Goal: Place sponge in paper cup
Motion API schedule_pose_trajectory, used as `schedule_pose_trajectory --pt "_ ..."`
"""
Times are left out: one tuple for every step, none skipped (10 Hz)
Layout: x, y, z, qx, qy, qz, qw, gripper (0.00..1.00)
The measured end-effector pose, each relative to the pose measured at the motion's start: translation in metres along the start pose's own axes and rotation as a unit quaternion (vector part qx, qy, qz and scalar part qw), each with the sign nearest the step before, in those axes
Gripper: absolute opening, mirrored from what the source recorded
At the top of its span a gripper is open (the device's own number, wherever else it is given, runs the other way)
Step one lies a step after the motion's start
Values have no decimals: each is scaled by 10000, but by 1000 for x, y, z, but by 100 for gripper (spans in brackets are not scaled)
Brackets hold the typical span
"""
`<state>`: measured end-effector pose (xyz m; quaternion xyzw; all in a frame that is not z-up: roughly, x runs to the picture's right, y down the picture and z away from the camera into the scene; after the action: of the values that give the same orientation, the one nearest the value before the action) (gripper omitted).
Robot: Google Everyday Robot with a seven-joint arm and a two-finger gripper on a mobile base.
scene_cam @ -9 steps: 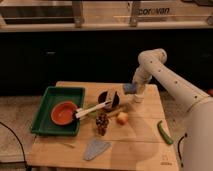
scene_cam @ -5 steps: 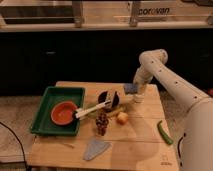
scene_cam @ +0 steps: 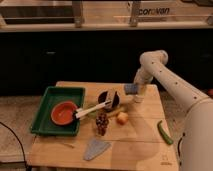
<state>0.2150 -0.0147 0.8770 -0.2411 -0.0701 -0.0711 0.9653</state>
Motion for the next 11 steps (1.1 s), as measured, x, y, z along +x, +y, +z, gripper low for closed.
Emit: schedule_pose_trajectory --pt "1 0 1 -9 -7 10 10000 3" --pt "3 1 1 -15 23 32 10000 3" --pt "4 1 0 -15 66 69 10000 3" --pt "5 0 1 -19 108 103 9999 3" --pt "5 0 0 -18 132 155 9998 3" --pt "10 1 -1 -12 175 207 9996 3" --pt "16 3 -2 -7 212 276 9994 3" --pt "21 4 -3 0 234 337 9992 3" --pt "26 4 -3 8 254 403 9989 3" --pt "31 5 -3 1 274 460 9986 3" --pt "37 6 -3 -10 284 524 9982 3"
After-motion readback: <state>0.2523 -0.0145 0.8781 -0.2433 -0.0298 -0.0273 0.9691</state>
